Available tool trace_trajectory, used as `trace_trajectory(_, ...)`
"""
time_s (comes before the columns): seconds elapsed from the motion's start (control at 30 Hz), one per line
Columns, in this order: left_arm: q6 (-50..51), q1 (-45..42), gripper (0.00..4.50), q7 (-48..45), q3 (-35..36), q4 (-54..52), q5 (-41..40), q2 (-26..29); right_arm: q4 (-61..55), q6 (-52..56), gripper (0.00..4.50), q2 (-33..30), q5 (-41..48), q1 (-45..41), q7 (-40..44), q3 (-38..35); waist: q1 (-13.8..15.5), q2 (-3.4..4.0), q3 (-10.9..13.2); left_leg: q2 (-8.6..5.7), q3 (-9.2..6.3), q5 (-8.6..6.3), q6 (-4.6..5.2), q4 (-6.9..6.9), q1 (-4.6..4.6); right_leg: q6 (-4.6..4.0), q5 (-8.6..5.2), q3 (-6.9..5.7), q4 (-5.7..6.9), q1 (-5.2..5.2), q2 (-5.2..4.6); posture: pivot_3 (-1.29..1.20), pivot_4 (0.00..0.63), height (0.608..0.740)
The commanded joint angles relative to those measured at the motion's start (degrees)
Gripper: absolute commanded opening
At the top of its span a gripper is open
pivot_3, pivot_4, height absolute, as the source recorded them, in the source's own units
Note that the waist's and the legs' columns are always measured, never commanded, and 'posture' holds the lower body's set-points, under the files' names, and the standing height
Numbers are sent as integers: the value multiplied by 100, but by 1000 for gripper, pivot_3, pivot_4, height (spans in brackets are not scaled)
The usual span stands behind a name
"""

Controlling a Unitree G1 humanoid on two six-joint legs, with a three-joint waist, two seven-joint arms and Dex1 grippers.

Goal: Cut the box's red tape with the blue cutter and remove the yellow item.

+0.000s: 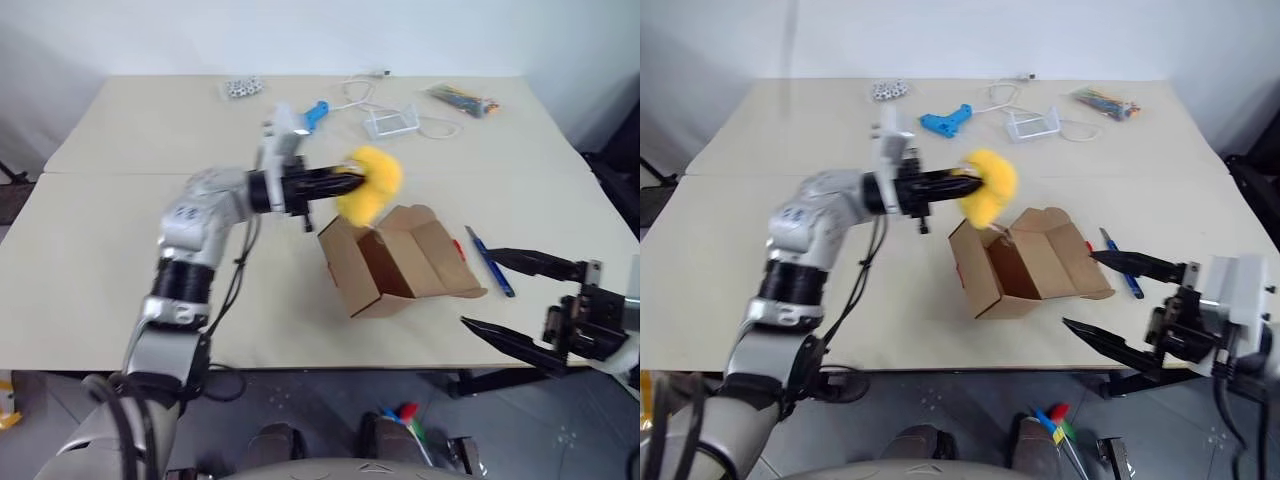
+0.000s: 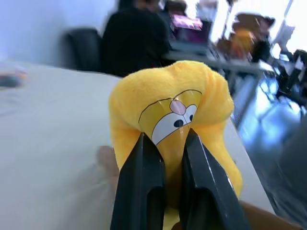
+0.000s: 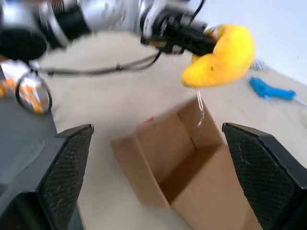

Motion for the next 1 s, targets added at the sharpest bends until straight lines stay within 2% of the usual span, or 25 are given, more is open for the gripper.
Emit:
trace_trajectory(0.03, -422, 838, 2, 376, 819, -575, -33, 569, -15, -97, 4500, 275, 132, -430, -143, 628, -56, 0, 0, 1, 0, 0, -1, -2, 3, 0, 0, 0, 1, 0, 0, 0, 150, 740)
trace_trajectory(0.13, -840, 2187, 2, 589, 1435, -927, 195, 1275, 334, -439, 4500, 535, -415, -828, 153, 1417, -141, -1, 0, 5, -1, -3, -9, -11, 10, 0, 0, -2, 2, -2, 2, 0, 150, 740)
trace_trajectory(0.3, -1336, 3802, 2, 930, 2587, -1327, 124, 1724, 778, -730, 4500, 822, -785, -1491, 350, 2140, -25, -17, 6, 0, -24, -6, -8, -8, -6, 0, 0, -13, -2, -3, -6, 0, 150, 740)
trace_trajectory(0.47, -1322, 4097, 2, 1365, 3020, -1038, -27, 1747, 1068, -787, 4500, 907, -899, -1910, 416, 2442, 55, -18, 6, -6, -41, -9, -10, -7, -4, -1, 0, -11, -3, 4, -14, 0, 150, 740)
trace_trajectory(0.6, -928, 4245, 1266, 1374, 2993, -1338, -375, 1685, 1265, -776, 4500, 908, -929, -2122, 507, 2514, -1, -18, 5, -3, -30, -11, -14, -16, 0, 0, 1, -15, 1, -2, -13, 0, 150, 740)
trace_trajectory(0.73, -1025, 4247, 2470, 1587, 2929, -1189, -184, 1816, 1432, -844, 4500, 830, -1031, -2151, 635, 2478, -24, -18, 5, 7, -22, -15, -21, -25, 4, 0, 1, -31, 8, -10, -3, 0, 150, 740)
trace_trajectory(0.93, -1026, 4217, 4286, 1378, 3097, -1154, -481, 2010, 1682, -1055, 4500, 750, -1199, -1969, 701, 2250, -26, -18, 5, 9, -16, -16, -22, -24, 4, 0, 1, -33, 5, -10, 0, 0, 150, 740)
trace_trajectory(0.97, -994, 4373, 4479, 1053, 3151, -1246, -611, 2137, 1744, -1108, 4500, 701, -1219, -1919, 744, 2158, -28, -19, 5, 9, -16, -16, -22, -24, 3, 0, 1, -34, 5, -10, 0, 0, 150, 740)
trace_trajectory(1.0, -857, 4548, 4479, 763, 3287, -1313, -784, 2286, 1804, -1124, 4500, 631, -1204, -1878, 790, 2042, -39, -20, 5, 10, -16, -16, -22, -24, 3, 0, 1, -33, 5, -10, 0, 0, 150, 740)
